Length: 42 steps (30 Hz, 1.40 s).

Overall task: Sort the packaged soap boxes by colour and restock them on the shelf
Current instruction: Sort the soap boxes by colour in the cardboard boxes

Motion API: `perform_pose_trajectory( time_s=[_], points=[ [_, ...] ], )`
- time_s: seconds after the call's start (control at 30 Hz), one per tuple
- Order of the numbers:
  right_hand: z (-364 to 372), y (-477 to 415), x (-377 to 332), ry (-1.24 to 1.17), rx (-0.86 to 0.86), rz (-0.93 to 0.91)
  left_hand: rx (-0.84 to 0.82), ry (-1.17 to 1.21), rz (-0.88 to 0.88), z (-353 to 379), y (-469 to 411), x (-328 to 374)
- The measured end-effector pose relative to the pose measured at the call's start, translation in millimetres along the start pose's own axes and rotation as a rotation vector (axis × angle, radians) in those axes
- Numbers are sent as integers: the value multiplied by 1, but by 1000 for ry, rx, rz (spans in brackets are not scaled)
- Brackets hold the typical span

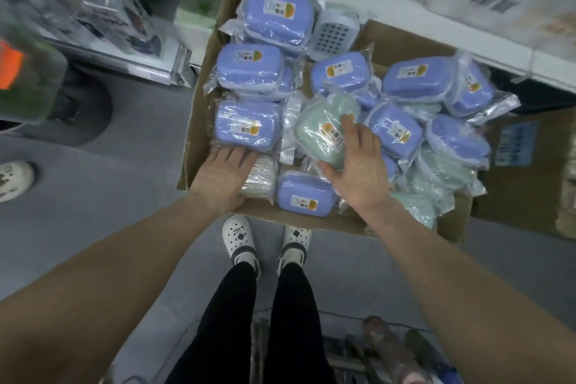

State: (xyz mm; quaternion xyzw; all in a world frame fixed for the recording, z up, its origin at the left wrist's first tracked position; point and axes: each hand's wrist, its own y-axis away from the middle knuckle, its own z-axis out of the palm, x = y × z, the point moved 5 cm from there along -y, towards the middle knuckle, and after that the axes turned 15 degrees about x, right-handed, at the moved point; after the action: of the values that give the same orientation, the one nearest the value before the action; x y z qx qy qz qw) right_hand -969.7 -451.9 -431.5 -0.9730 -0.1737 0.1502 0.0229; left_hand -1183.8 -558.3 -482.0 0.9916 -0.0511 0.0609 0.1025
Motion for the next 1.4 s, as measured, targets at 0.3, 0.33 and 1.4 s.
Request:
perform_pose_trajectory(
  time_s=[0.3,0.33,1.4],
  points=[
    [-68,7,28,-16,-26,224,130,115,37,-96,16,-2],
    [-73,8,31,-18,-23,238,155,125,40,-106,12,1],
    [8,-192,132,129,-317,-266,196,162,-290,-86,-139,82]
  ],
)
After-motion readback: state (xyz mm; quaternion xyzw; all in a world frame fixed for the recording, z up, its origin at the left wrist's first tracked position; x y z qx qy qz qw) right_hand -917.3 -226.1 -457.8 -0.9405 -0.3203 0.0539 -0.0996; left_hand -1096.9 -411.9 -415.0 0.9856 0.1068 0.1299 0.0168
